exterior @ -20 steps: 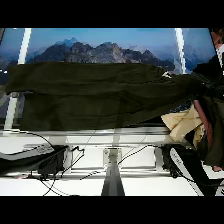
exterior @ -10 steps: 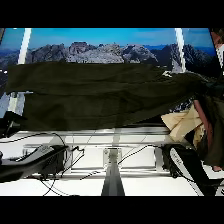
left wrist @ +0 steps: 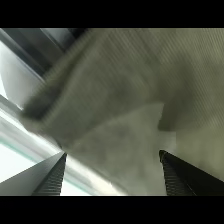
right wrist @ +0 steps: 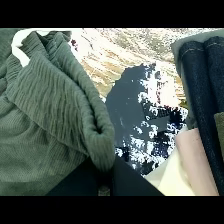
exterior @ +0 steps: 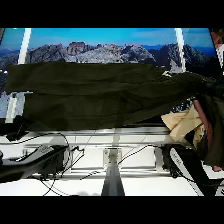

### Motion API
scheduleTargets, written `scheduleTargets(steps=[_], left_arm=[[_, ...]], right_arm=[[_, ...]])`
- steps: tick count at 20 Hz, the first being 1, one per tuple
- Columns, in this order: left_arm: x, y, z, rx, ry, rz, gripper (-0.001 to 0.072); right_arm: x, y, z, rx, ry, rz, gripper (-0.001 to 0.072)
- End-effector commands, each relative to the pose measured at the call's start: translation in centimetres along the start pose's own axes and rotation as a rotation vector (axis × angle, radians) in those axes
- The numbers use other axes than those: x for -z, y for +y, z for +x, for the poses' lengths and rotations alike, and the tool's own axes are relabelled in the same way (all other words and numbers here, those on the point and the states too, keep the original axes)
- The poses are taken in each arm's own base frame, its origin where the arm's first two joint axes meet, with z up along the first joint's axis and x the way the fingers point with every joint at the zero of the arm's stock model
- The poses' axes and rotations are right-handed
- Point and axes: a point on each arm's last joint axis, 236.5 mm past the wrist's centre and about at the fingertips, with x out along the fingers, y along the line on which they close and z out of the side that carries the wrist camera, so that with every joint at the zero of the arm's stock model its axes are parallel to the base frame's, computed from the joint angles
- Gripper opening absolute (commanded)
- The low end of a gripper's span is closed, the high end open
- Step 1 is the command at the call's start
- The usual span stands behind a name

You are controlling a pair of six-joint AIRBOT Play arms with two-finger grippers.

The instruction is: Fold the clothes and pants, and hang the long-sleeved shirts on hangers.

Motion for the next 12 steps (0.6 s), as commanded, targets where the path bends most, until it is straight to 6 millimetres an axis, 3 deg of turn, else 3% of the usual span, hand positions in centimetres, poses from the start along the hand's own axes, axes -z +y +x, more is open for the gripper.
scheduleTargets(steps=[1, 3, 5, 8, 12], left_arm=[[-1.9, 1.0, 0.4, -0.038, -0.089, -0.009, 0.0455], [-2.2, 1.2, 0.7, -0.039, -0.100, -0.016, 0.0208], [-3.7, 0.2, 0.2, 0.001, -0.154, -0.036, 0.0024], [-8.0, -3.0, -4.0, 0.106, -0.269, -0.012, 0.0022], [-12.8, -5.9, -13.9, 0.117, -0.442, 0.045, 0.0021]], right_arm=[[0.0, 0.0, 0.0, 0.000, 0.000, 0.001, 0.0035], [0.0, 0.1, 0.0, -0.005, 0.001, 0.003, 0.0035], [0.1, 0.7, 0.0, -0.031, 0.004, 0.014, 0.0035], [0.2, 1.2, -0.1, -0.051, 0.007, 0.024, 0.0035], [0.9, 1.2, -0.1, -0.050, 0.040, 0.023, 0.0035]])
